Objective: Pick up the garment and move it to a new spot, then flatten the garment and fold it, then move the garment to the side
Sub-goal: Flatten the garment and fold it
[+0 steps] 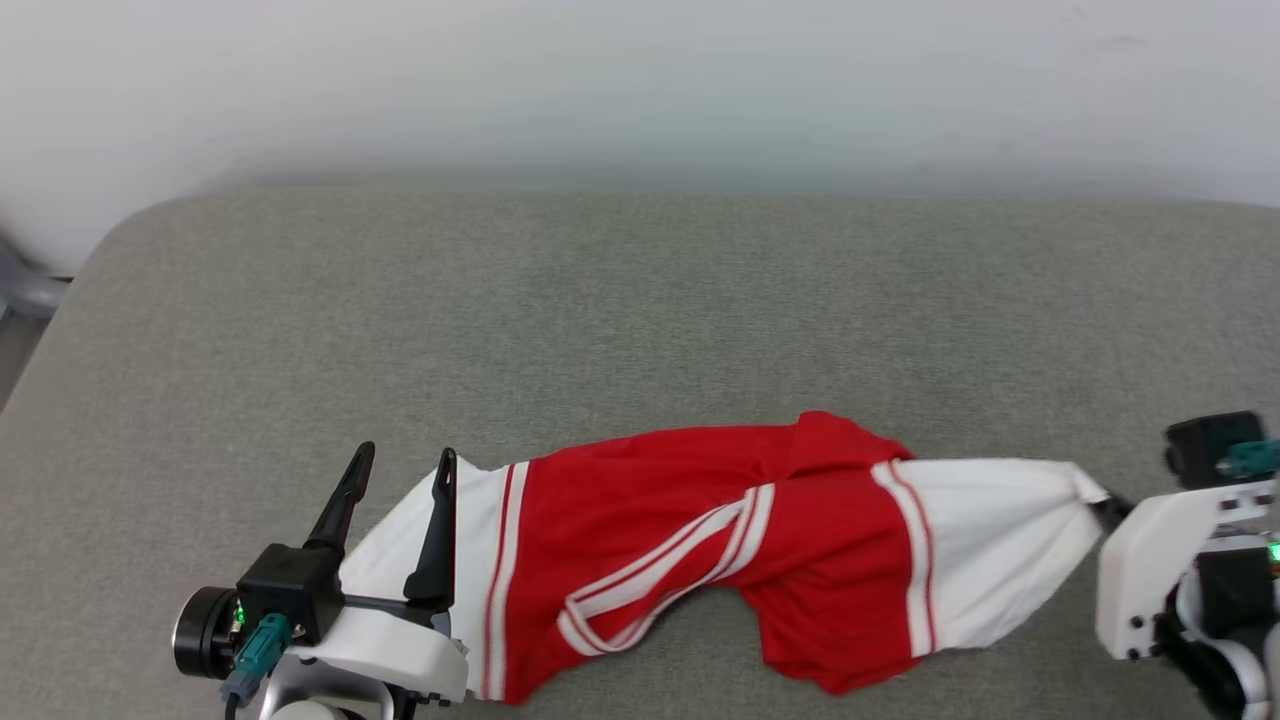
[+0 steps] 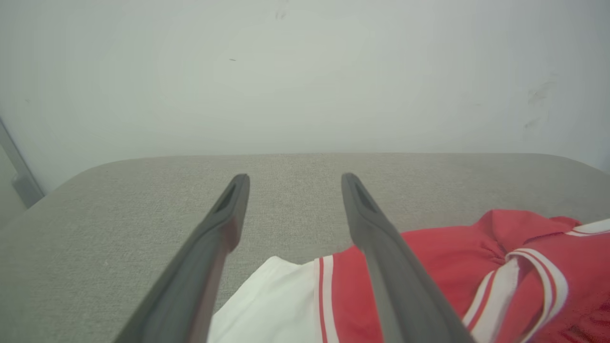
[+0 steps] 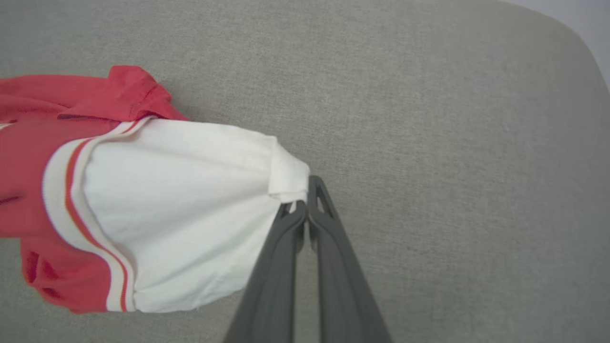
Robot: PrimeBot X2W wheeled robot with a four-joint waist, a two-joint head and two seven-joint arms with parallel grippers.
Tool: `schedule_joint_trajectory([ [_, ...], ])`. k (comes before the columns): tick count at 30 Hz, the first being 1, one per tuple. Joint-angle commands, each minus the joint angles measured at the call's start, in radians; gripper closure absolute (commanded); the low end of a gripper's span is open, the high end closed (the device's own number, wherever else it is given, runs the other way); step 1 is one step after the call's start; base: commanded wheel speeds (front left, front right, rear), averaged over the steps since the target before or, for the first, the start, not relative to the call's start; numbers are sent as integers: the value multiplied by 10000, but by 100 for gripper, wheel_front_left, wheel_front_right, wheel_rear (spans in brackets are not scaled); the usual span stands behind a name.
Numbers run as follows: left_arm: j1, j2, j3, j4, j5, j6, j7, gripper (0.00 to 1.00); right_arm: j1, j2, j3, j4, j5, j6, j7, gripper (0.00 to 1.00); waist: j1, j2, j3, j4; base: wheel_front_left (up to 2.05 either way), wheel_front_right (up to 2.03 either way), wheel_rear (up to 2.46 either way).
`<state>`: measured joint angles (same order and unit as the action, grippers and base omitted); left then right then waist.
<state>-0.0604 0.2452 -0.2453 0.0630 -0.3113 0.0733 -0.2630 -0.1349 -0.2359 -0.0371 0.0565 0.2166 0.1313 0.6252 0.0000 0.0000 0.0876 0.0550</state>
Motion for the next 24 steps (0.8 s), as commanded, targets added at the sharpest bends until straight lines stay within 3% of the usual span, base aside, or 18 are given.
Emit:
schedule_joint_trajectory([
  [1,103,50,62,58,-32,-16,-24,0,-73,37,-425,-223,-150,-10,76,100,0,0,-68,-214,0,0,0],
  [7,5,55,93,215,-80,-88,-24,0,364,277,-2018,-93,-420,-10,208,100,0,0,39,-386,0,0,0],
  [16,-73,-41,149,553,-221,-161,-24,0,783,872,-3016,2013,-219,-9,-800,98,0,0,214,-325,0,0,0],
  [17,-70,-43,167,593,-239,-167,-24,0,690,923,-3030,2107,-159,-9,-1142,62,0,0,215,-318,0,0,0],
  [18,-65,-45,177,627,-255,-169,-24,0,611,973,-3068,2178,-146,-9,-1475,50,0,0,212,-318,0,0,0],
  [19,-63,-46,191,656,-261,-183,-24,0,559,953,-3049,2197,-227,-9,-1863,0,0,0,203,-318,0,0,0],
  [24,27,-92,219,812,-263,-218,-24,0,342,1052,-3034,2058,-430,-9,-3597,0,0,0,9,-302,0,0,0],
])
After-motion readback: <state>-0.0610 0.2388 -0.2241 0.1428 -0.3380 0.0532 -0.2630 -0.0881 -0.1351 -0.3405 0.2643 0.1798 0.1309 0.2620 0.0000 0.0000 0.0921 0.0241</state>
